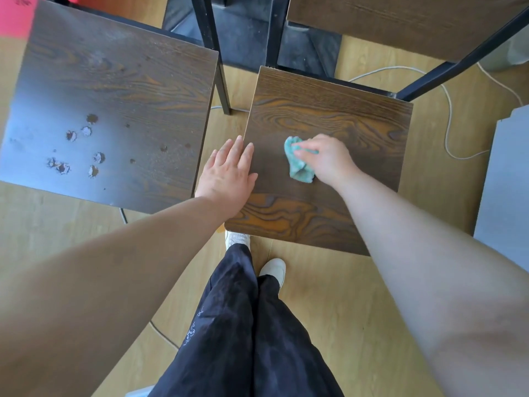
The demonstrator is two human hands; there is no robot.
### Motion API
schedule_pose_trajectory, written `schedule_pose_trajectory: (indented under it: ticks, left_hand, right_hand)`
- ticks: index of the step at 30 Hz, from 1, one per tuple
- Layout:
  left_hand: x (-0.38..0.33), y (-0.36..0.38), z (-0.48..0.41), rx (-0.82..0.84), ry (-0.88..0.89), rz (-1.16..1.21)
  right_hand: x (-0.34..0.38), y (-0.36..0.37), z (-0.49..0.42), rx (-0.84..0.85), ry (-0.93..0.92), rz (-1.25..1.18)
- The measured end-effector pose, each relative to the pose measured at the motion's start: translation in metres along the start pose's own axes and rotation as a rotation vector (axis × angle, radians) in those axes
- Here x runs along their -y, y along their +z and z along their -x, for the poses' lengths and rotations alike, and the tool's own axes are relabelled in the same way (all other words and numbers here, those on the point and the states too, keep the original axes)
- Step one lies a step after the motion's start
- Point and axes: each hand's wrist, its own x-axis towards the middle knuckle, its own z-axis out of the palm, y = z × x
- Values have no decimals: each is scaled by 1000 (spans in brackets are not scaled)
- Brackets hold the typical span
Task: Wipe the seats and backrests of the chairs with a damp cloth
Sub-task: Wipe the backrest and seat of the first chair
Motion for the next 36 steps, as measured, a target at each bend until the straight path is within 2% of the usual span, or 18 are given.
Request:
schedule_pose_trajectory:
  ticks: [8,13,26,32,36]
  left_hand:
    - [-2,-15,-32,10,36,-39]
    - [-4,-17,-39,9,44,-48]
    - [6,-4,-6,41,9,-32]
    - [6,4,23,33,-21,-29]
    - [5,18,45,33,-31,-11]
  right_hand:
    - [-12,-25,-33,-102,151,116]
    - [-18,-13,-23,-164,121,48]
    - [-20,24,14,-77,-4,15]
    - [-13,58,45,-16,29,-27]
    - [-6,82,72,33,98,-149]
